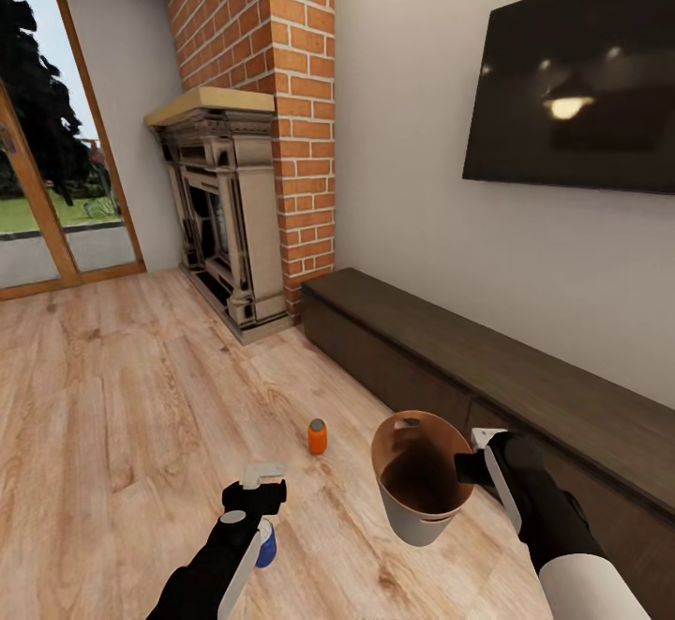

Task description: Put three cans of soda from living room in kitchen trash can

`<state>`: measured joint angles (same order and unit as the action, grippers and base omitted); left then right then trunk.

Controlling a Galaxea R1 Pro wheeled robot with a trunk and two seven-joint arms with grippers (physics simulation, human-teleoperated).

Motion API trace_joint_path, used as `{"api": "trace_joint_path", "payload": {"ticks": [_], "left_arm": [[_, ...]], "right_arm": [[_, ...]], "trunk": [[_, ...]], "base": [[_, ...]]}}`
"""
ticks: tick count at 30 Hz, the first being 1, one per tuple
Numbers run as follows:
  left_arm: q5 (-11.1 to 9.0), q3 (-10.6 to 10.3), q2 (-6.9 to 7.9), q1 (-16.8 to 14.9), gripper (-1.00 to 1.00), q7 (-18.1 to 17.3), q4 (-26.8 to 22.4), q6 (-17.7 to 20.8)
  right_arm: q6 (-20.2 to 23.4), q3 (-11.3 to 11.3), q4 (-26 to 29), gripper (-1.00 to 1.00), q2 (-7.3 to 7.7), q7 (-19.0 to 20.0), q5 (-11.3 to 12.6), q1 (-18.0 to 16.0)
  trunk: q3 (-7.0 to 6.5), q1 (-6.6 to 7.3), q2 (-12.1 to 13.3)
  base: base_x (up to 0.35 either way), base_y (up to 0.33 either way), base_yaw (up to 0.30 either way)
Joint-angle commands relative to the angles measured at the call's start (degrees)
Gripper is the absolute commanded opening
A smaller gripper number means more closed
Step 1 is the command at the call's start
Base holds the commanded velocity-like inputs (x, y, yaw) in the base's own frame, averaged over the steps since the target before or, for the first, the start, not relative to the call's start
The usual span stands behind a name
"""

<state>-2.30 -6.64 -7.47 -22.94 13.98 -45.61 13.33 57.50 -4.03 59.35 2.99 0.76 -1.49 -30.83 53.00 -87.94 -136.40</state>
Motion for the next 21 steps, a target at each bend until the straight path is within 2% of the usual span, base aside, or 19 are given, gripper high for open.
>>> {"api": "trace_joint_path", "payload": {"ticks": [1,15,21], "left_arm": [[0.01,0.01,0.00,0.00,1.00,0.00,0.00,0.00],[0.00,0.05,0.00,0.00,1.00,-0.07,0.42,-0.05],[0.01,0.05,0.00,0.00,1.00,-0.09,0.41,-0.06]], "right_arm": [[-0.02,-0.02,0.02,-1.00,-0.01,0.21,0.88,-0.05],[-0.02,-0.02,0.06,-1.00,-0.01,0.21,0.97,-0.06],[-0.02,-0.02,0.06,-1.00,-0.01,0.21,0.97,-0.07]], "trunk": [[0.17,-0.22,-0.42],[2.69,-3.30,-6.04],[2.69,-3.30,-6.04]], "base": [[0.000,0.000,0.000],[0.000,0.000,0.000],[0.000,0.000,0.000]]}}
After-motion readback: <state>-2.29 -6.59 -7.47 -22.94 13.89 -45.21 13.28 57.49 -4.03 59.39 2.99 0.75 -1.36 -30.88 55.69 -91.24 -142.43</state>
